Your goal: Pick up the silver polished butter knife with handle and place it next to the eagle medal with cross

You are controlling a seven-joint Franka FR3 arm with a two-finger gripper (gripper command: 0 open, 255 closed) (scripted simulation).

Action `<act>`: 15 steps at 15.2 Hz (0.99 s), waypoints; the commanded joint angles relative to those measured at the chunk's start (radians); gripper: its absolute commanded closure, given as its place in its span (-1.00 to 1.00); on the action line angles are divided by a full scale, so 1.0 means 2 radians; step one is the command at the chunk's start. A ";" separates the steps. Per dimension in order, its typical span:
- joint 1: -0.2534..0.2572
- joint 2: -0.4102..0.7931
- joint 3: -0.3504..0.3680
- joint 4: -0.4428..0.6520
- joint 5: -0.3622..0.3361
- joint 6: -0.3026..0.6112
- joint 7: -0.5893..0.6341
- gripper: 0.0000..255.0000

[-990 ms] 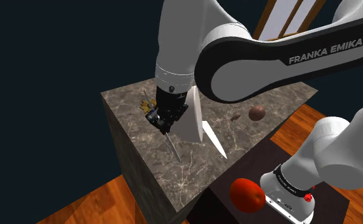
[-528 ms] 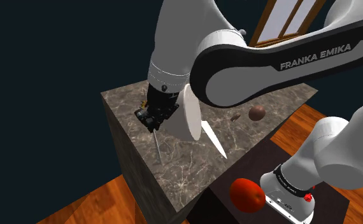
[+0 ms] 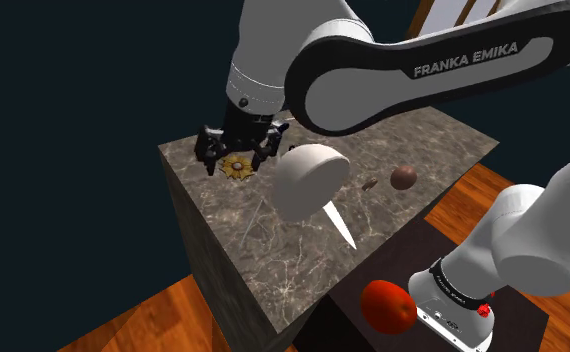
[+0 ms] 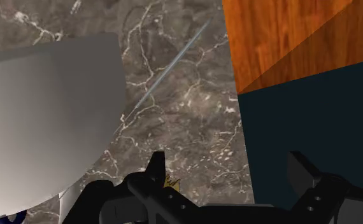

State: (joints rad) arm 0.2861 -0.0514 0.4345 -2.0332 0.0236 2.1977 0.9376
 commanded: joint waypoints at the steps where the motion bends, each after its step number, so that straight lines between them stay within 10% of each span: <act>1: -0.010 0.007 -0.006 0.020 -0.010 -0.011 0.051 -1.00; 15: -0.009 0.036 -0.006 0.002 -0.026 0.034 0.067 -1.00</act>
State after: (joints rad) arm 0.2675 0.0202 0.4233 -2.0293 -0.0287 2.2646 1.0716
